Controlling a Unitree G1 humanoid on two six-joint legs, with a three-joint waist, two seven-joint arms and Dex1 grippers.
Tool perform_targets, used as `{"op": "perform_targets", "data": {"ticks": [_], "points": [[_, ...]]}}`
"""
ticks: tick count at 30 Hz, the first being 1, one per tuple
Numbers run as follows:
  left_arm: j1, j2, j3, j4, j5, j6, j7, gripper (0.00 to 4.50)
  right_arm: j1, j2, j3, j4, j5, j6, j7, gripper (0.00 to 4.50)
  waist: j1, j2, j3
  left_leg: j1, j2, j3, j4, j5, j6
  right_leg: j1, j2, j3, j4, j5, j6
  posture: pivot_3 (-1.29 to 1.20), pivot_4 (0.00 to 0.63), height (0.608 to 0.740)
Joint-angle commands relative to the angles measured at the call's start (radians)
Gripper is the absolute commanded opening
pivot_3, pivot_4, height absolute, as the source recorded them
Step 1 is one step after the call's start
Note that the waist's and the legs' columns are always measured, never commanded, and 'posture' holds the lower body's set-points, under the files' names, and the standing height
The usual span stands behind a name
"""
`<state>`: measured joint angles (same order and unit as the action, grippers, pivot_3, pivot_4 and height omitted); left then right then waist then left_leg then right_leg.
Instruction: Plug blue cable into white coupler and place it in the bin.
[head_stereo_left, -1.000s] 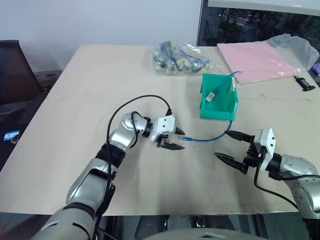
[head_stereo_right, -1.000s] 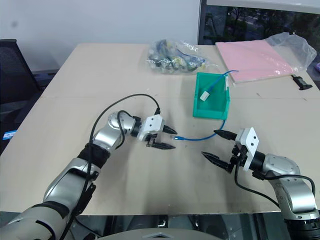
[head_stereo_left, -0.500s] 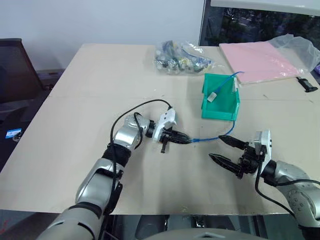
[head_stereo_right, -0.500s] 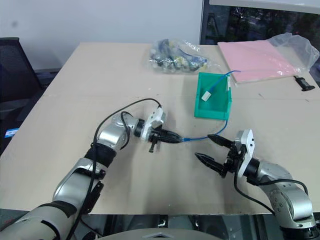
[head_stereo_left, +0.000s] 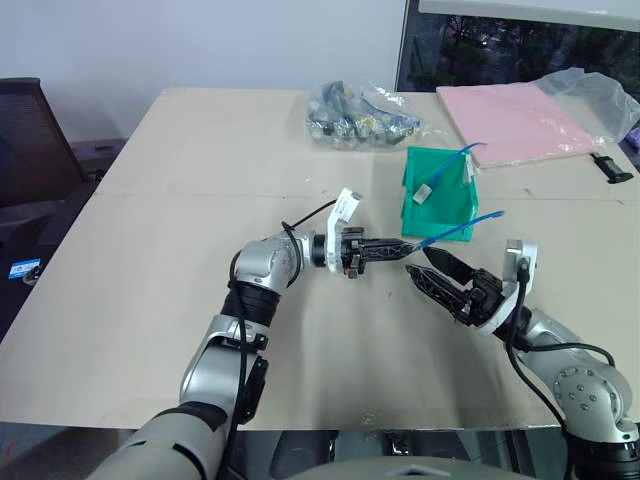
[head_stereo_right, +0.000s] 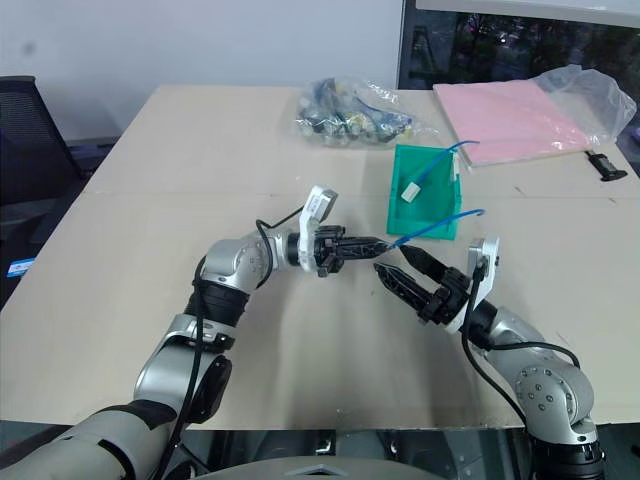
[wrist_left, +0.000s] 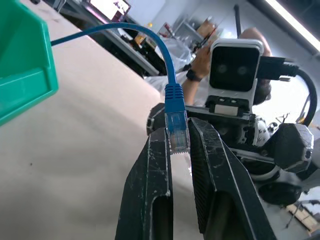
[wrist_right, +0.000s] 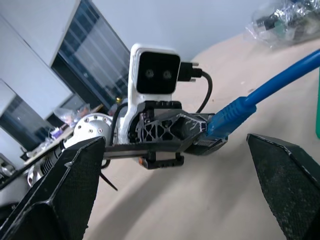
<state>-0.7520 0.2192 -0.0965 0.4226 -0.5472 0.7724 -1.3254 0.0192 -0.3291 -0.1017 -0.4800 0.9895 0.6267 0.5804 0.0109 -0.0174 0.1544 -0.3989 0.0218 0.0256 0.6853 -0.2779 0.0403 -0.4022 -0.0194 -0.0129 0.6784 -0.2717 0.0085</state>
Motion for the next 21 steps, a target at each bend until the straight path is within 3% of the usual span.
{"op": "perform_targets", "data": {"ticks": [1,6,7,8,15,16,21], "points": [[-0.027,-0.011,-0.001,-0.018,-0.008,-0.024,-0.009,0.11,-0.023,0.038,-0.009,-0.014,0.040,-0.015,-0.024,4.50,0.001,0.000,0.000,0.000,0.000,0.000,0.000,0.000,0.000,0.000,0.000,0.000,0.000,0.000,0.000,0.00,0.150,0.740],[-0.018,-0.015,-0.003,-0.027,-0.018,-0.016,-0.017,0.11,-0.046,0.071,-0.037,-0.014,0.099,-0.012,-0.059,4.50,0.000,0.000,0.000,0.000,0.000,0.000,0.000,0.000,0.000,0.000,0.000,0.000,0.001,0.000,0.000,0.00,0.150,0.740],[-0.018,-0.017,0.001,-0.028,-0.023,-0.011,-0.018,0.00,-0.048,0.071,-0.038,-0.014,0.105,-0.011,-0.063,3.97,0.001,0.000,0.000,0.000,0.000,0.000,0.000,0.000,0.000,0.000,0.000,0.000,0.000,0.000,0.000,0.00,0.150,0.740],[-0.017,-0.018,0.003,-0.029,-0.027,-0.007,-0.019,0.00,-0.049,0.071,-0.040,-0.013,0.112,-0.011,-0.064,3.74,0.001,0.000,0.000,0.000,0.000,0.000,0.000,0.000,0.000,0.000,0.000,0.000,0.000,0.000,0.000,0.00,0.150,0.740],[-0.036,-0.026,0.030,0.000,-0.048,-0.007,-0.007,0.00,-0.048,0.041,-0.030,-0.021,0.115,0.003,-0.051,0.31,0.001,0.000,0.000,0.000,0.000,0.000,0.000,0.000,0.000,0.000,0.000,0.000,0.000,0.000,0.000,0.00,0.150,0.740],[-0.040,-0.028,0.037,0.002,-0.055,-0.001,-0.005,0.00,-0.049,0.039,-0.028,-0.022,0.116,0.004,-0.051,0.05,0.000,0.000,0.000,0.000,0.000,0.000,0.000,0.000,0.000,0.000,0.000,0.000,0.000,0.000,0.000,0.00,0.150,0.740],[-0.030,-0.025,0.031,-0.018,-0.063,0.011,-0.017,0.00,-0.059,0.047,-0.027,-0.015,0.131,0.002,-0.061,0.05,0.000,0.000,0.000,0.000,0.000,0.000,0.000,0.000,0.000,0.000,0.001,0.000,0.000,0.000,0.000,0.00,0.150,0.740]]}}
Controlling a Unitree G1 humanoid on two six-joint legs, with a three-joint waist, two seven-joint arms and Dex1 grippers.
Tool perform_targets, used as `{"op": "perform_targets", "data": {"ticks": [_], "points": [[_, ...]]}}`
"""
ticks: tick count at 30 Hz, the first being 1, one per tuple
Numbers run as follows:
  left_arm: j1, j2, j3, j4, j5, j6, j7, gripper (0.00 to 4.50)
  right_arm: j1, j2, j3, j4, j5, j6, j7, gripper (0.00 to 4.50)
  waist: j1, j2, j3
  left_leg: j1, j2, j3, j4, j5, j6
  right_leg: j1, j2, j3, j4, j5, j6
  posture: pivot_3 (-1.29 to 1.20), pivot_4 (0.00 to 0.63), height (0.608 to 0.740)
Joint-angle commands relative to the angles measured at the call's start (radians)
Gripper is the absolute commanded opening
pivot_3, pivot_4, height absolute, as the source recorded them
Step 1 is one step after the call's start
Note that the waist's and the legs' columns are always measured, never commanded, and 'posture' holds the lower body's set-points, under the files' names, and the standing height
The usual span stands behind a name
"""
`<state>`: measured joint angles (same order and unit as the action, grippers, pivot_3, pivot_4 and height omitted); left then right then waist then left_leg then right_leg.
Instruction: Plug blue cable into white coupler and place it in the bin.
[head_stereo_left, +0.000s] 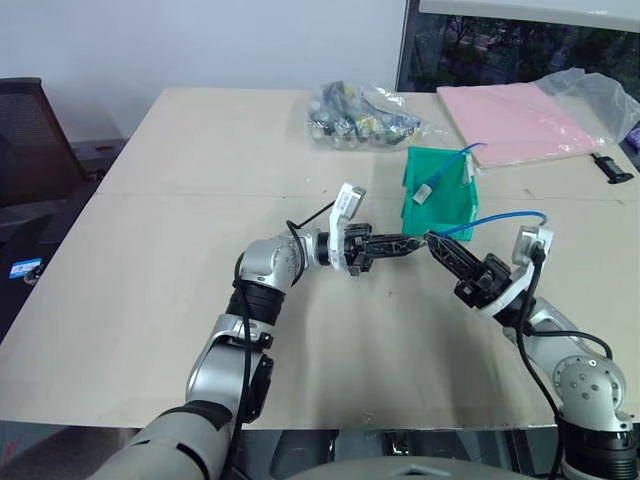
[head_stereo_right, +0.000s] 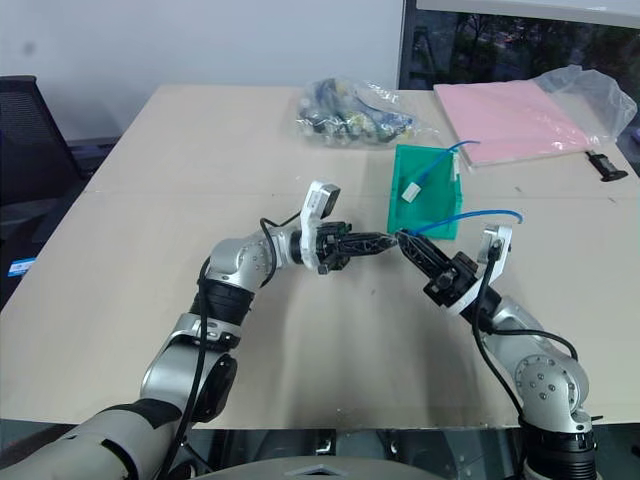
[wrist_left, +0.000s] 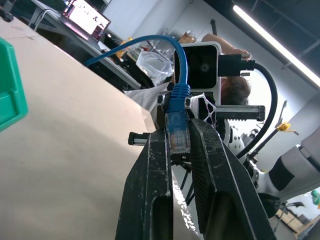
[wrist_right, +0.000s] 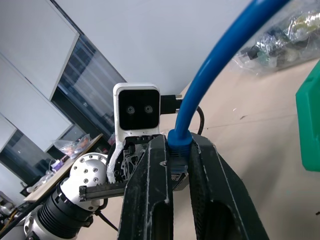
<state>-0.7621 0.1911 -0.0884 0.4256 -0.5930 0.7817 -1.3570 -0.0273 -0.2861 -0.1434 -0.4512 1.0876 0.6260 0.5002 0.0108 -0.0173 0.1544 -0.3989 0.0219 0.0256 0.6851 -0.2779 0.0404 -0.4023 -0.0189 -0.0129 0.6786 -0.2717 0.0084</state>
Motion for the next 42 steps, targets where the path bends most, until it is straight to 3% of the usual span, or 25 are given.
{"op": "perform_targets", "data": {"ticks": [1,2,4,5,8,11,16,22,26,29,32,42], "points": [[-0.012,0.007,0.015,-0.030,-0.014,-0.006,0.005,0.00,-0.015,0.005,0.015,-0.043,0.033,0.003,0.018,0.05,0.000,0.000,0.000,0.000,0.000,0.000,0.000,0.000,0.000,0.000,0.000,0.000,0.000,0.000,0.000,0.00,0.150,0.740],[0.003,0.017,0.000,-0.051,-0.007,-0.020,-0.017,0.00,-0.018,0.004,0.017,-0.043,0.033,0.004,0.019,0.05,0.000,0.000,0.000,0.000,0.000,0.000,0.000,0.000,0.000,0.000,0.000,0.000,0.000,0.000,0.000,0.00,0.150,0.740],[0.041,0.049,-0.042,-0.123,-0.002,-0.025,-0.069,0.96,-0.023,0.002,0.019,-0.038,0.033,0.005,0.020,0.00,-0.007,0.000,0.000,0.000,0.000,0.000,0.000,0.000,0.000,0.000,0.000,0.000,0.000,0.000,0.000,0.00,0.150,0.740],[0.055,0.057,-0.049,-0.156,-0.007,-0.023,-0.071,1.11,-0.024,0.001,0.019,-0.036,0.035,0.005,0.021,0.00,-0.008,0.000,0.000,0.000,0.000,0.000,-0.001,0.000,0.000,0.000,0.000,0.001,0.000,0.000,0.000,0.00,0.150,0.740],[0.086,0.063,-0.048,-0.237,0.006,-0.064,-0.020,2.68,-0.026,-0.008,0.019,-0.023,0.017,-0.005,0.029,0.00,-0.005,0.000,0.000,0.000,0.000,0.000,-0.001,0.000,0.000,0.000,-0.002,0.001,0.000,0.000,0.000,0.00,0.150,0.740],[0.163,0.109,-0.037,-0.444,-0.003,-0.102,0.008,4.04,-0.026,-0.032,0.014,0.003,-0.077,-0.057,0.045,0.00,-0.003,0.000,0.000,0.000,0.000,0.000,-0.001,0.000,0.000,0.000,-0.003,0.001,0.000,0.000,0.000,0.00,0.150,0.740],[0.300,0.112,0.062,-0.771,-0.032,-0.109,0.256,4.04,-0.007,-0.090,0.001,0.041,-0.180,-0.122,0.123,0.00,0.000,0.001,0.000,0.000,0.000,0.000,-0.001,0.000,0.000,0.000,-0.004,0.001,-0.001,0.000,0.000,0.00,0.150,0.740],[0.478,0.140,0.200,-1.052,0.311,-0.331,0.696,4.04,-0.013,-0.106,-0.026,0.061,-0.206,-0.157,0.163,0.00,-0.001,0.001,0.000,0.002,0.000,0.001,-0.002,0.000,0.000,0.000,-0.004,0.002,0.000,0.000,0.000,0.00,0.150,0.740],[0.726,0.102,0.255,-1.160,0.482,-0.375,0.922,4.04,-0.018,-0.125,-0.026,0.070,-0.214,-0.160,0.200,0.00,0.000,0.001,0.000,0.003,0.000,0.001,-0.003,0.000,0.000,0.001,-0.005,0.002,0.000,0.000,0.000,0.00,0.150,0.740],[0.947,0.058,0.258,-1.130,0.560,-0.423,1.013,4.04,-0.042,-0.123,-0.006,0.086,-0.245,-0.178,0.225,0.00,0.000,0.001,0.000,0.002,0.000,0.002,-0.003,0.000,0.000,0.001,-0.007,0.001,-0.001,0.000,0.000,0.00,0.150,0.740],[1.035,0.027,0.254,-1.079,0.606,-0.480,1.083,4.04,-0.057,-0.117,0.007,0.096,-0.263,-0.183,0.237,0.00,0.009,0.000,0.000,0.002,0.000,0.002,-0.003,0.000,0.000,0.000,-0.008,0.000,-0.001,0.000,0.000,0.00,0.150,0.740],[0.929,-0.009,0.244,-0.754,0.608,-0.619,1.161,4.04,-0.071,-0.094,0.011,0.103,-0.286,-0.182,0.223,0.00,0.003,0.000,0.000,0.002,0.000,0.004,-0.002,0.000,0.001,0.001,-0.011,-0.002,-0.001,0.001,-0.001,0.00,0.150,0.740]]}}
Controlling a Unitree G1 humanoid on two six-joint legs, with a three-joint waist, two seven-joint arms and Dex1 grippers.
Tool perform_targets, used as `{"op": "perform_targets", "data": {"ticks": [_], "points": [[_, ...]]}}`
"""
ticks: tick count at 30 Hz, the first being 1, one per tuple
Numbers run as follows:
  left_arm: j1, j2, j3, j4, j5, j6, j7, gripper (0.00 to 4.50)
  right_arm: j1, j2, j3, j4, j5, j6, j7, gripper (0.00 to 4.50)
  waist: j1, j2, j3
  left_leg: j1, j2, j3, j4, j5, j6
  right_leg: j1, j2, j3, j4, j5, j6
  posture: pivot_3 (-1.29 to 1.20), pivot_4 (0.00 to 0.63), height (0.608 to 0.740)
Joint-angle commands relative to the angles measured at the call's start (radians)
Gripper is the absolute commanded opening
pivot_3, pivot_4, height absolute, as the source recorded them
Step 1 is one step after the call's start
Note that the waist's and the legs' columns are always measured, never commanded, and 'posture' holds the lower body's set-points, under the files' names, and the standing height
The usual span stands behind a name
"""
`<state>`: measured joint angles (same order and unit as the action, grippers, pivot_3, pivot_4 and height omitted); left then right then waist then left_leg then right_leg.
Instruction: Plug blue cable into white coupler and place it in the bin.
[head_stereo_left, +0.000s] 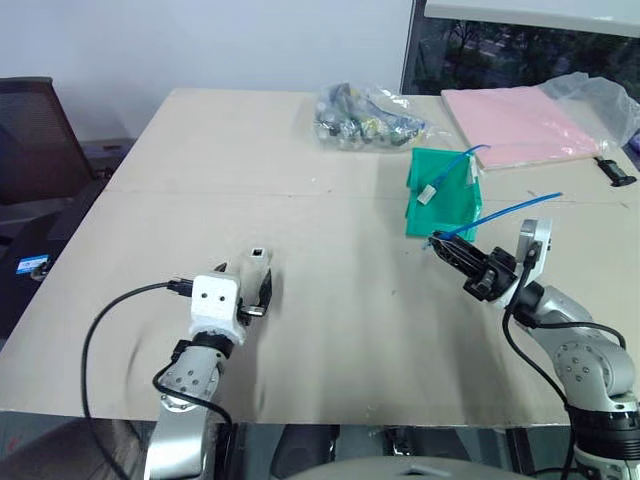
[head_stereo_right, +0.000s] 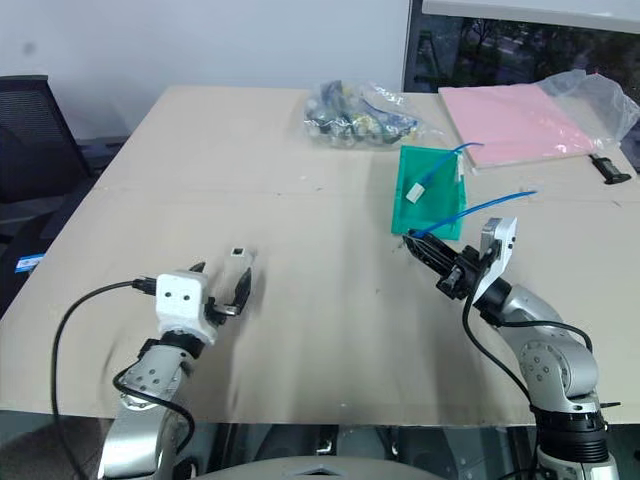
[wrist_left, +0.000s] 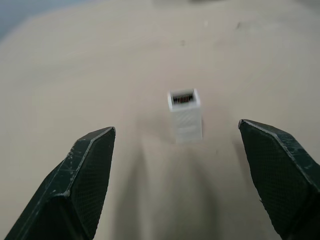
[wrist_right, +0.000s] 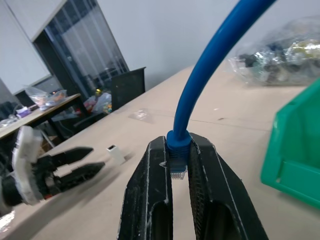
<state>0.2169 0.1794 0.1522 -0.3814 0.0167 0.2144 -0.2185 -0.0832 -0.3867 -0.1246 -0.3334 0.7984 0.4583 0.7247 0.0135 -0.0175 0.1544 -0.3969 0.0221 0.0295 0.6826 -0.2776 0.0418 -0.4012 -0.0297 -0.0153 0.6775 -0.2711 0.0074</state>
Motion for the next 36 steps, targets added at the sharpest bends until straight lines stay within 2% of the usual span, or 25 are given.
{"op": "perform_targets", "data": {"ticks": [1,6,10,11,13,15,16,20,24,27,32,36], "points": [[-0.073,0.004,0.000,0.087,0.001,-0.062,0.026,4.04,-0.017,0.009,-0.008,-0.015,0.001,-0.015,-0.003,0.00,0.000,0.000,0.000,0.000,0.000,0.000,0.000,0.000,0.000,0.000,0.000,0.000,0.000,0.000,0.000,0.00,0.150,0.740],[-0.163,0.009,-0.029,0.196,-0.013,-0.107,0.007,4.04,-0.014,0.022,-0.002,-0.019,-0.014,-0.022,-0.010,0.00,0.001,0.000,0.000,-0.001,0.000,0.000,-0.001,0.000,0.000,-0.001,0.000,-0.001,0.000,0.000,0.000,0.00,0.150,0.740],[-0.180,0.021,-0.040,0.237,-0.026,-0.126,-0.025,3.18,-0.004,0.035,0.000,-0.026,-0.026,-0.032,-0.016,0.00,0.001,0.000,0.000,-0.001,0.000,0.000,-0.001,0.000,0.000,0.000,0.000,-0.001,0.001,0.000,0.000,0.00,0.150,0.740],[-0.180,0.022,-0.039,0.240,-0.028,-0.129,-0.026,2.73,-0.003,0.038,-0.001,-0.028,-0.029,-0.034,-0.018,0.00,0.001,0.000,0.000,0.000,0.000,0.000,-0.001,0.000,0.000,0.000,-0.001,-0.001,0.001,0.000,0.000,0.00,0.150,0.740],[-0.182,0.024,-0.036,0.247,-0.031,-0.133,-0.024,2.12,-0.001,0.043,-0.001,-0.030,-0.034,-0.036,-0.019,0.00,0.001,0.001,-0.001,0.000,0.000,0.000,-0.001,0.000,0.000,0.000,-0.001,-0.001,0.001,0.000,0.000,0.00,0.150,0.740],[-0.202,0.034,-0.036,0.269,-0.044,-0.133,-0.041,0.93,-0.002,0.049,0.000,-0.031,-0.040,-0.039,-0.022,0.00,0.001,0.001,-0.001,0.000,0.000,0.000,-0.001,0.000,0.000,0.000,-0.001,-0.001,0.001,0.000,0.000,0.00,0.150,0.740],[-0.220,0.047,-0.042,0.286,-0.047,-0.135,-0.061,0.64,-0.003,0.051,0.001,-0.031,-0.043,-0.040,-0.024,0.00,0.003,0.001,-0.001,0.000,0.000,0.000,-0.001,0.000,0.000,0.000,-0.001,-0.001,0.001,0.000,0.000,0.00,0.150,0.740],[-0.311,0.103,-0.082,0.359,-0.112,-0.124,-0.215,0.57,-0.017,0.042,0.009,-0.028,-0.061,-0.047,-0.013,0.00,0.005,0.001,-0.001,0.000,0.000,0.000,-0.001,0.000,0.000,0.000,-0.001,-0.003,0.001,0.000,0.000,0.00,0.150,0.740],[-0.444,0.201,-0.239,0.448,-0.200,-0.132,-0.619,0.57,-0.078,-0.019,0.078,-0.023,-0.151,-0.089,0.071,0.00,0.002,0.001,-0.001,0.000,-0.001,0.001,0.000,0.001,0.000,0.001,-0.002,-0.003,0.001,0.000,0.000,0.00,0.150,0.740],[-0.563,0.240,-0.350,0.566,-0.207,-0.178,-0.866,0.57,-0.128,-0.055,0.157,0.008,-0.233,-0.140,0.142,0.00,0.000,0.001,-0.001,0.000,-0.001,0.002,0.000,0.001,0.001,0.000,-0.001,-0.003,0.000,0.000,0.000,0.00,0.150,0.740],[-0.749,0.208,-0.479,0.794,-0.194,-0.311,-1.164,0.57,-0.191,-0.061,0.237,0.099,-0.316,-0.227,0.230,0.00,0.000,0.001,0.000,-0.001,-0.001,0.002,0.000,0.001,0.001,0.000,0.003,-0.002,-0.001,0.000,0.001,0.00,0.150,0.740],[-0.845,0.171,-0.516,0.979,-0.151,-0.423,-1.249,0.57,-0.208,-0.085,0.291,0.145,-0.379,-0.283,0.298,0.00,0.000,0.001,0.000,-0.002,-0.001,0.003,0.000,0.000,0.001,0.000,0.007,-0.002,-0.002,-0.001,0.002,0.00,0.150,0.740]]}}
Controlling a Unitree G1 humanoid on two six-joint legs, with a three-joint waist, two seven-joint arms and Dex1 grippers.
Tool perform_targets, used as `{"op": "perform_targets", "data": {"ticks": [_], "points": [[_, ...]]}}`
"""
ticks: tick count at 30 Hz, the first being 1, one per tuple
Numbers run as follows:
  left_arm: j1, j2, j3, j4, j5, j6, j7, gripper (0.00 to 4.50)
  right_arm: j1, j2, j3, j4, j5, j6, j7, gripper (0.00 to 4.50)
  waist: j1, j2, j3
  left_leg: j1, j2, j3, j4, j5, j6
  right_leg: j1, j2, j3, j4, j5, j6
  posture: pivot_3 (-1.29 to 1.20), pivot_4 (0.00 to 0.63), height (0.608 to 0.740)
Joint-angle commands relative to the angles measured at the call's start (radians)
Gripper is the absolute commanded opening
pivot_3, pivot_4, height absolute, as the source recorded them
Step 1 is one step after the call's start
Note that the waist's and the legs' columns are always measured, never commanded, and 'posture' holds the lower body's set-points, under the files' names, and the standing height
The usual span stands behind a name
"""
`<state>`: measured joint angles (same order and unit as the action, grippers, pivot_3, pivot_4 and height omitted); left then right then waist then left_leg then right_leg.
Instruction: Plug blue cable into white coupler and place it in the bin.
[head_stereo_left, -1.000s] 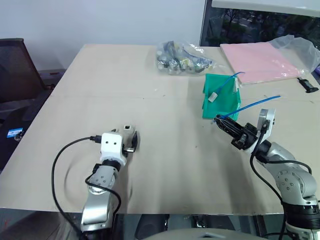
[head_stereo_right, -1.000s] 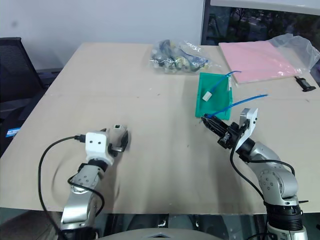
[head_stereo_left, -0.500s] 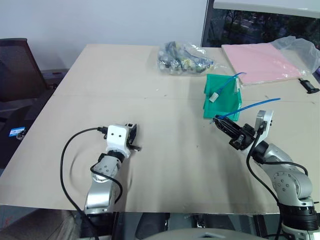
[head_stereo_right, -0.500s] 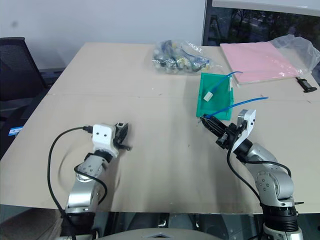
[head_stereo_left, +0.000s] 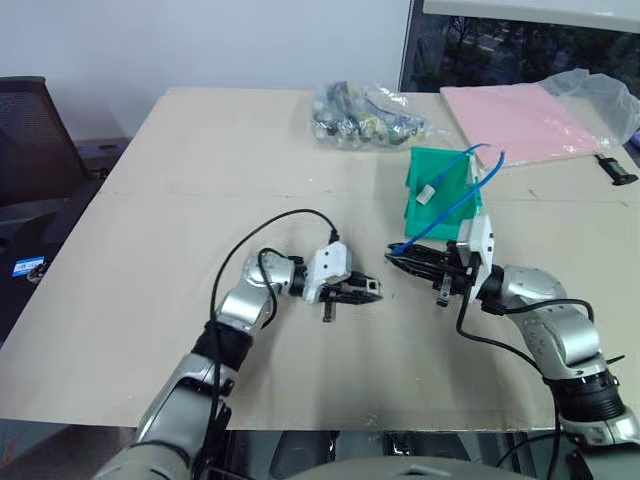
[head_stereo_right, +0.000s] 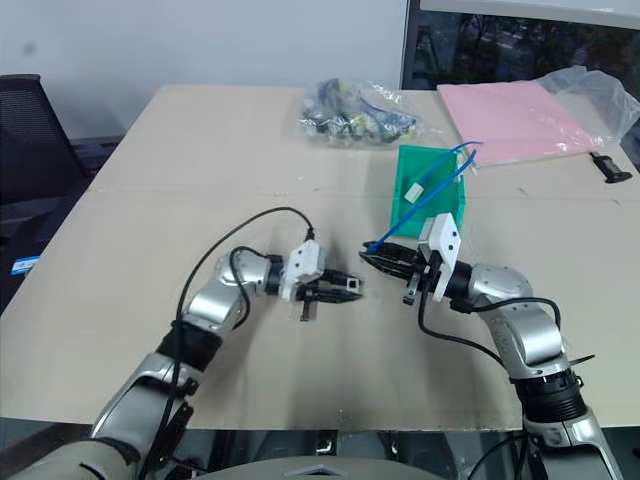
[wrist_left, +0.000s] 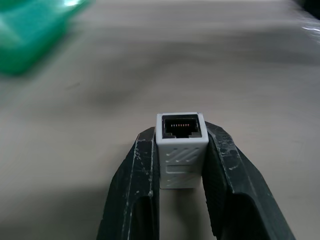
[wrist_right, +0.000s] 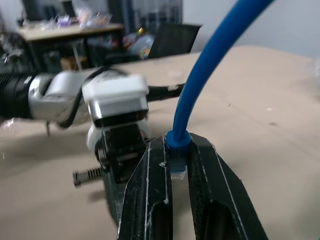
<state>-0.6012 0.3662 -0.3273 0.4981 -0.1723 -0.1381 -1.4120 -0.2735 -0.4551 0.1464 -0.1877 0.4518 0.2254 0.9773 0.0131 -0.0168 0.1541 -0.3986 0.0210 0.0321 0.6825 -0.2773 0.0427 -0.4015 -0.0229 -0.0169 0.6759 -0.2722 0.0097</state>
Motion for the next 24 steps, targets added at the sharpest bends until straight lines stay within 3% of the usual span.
{"op": "perform_targets", "data": {"ticks": [1,9,24], "points": [[-0.047,-0.028,-0.037,0.142,0.049,-0.104,-0.061,0.57,-0.017,-0.027,0.030,0.010,-0.050,-0.059,0.057,0.00,0.002,0.000,0.000,0.000,0.000,0.000,0.000,0.000,0.000,0.000,0.000,0.000,0.000,0.000,0.000,0.00,0.150,0.740],[-0.131,-0.086,-0.021,0.315,0.072,-0.202,-0.094,0.57,-0.010,-0.051,0.056,0.044,-0.108,-0.066,0.079,0.00,0.005,0.000,0.000,0.000,-0.003,0.000,0.003,-0.001,0.003,0.002,-0.004,0.000,0.001,0.001,0.003,0.00,0.150,0.740],[-0.131,-0.094,-0.010,0.356,0.087,-0.228,-0.104,0.57,0.010,-0.049,0.101,0.100,-0.205,-0.100,0.066,0.00,0.004,-0.001,-0.001,0.002,-0.007,-0.001,0.004,0.001,0.007,0.005,-0.011,0.000,0.001,0.003,0.006,0.00,0.150,0.740]]}}
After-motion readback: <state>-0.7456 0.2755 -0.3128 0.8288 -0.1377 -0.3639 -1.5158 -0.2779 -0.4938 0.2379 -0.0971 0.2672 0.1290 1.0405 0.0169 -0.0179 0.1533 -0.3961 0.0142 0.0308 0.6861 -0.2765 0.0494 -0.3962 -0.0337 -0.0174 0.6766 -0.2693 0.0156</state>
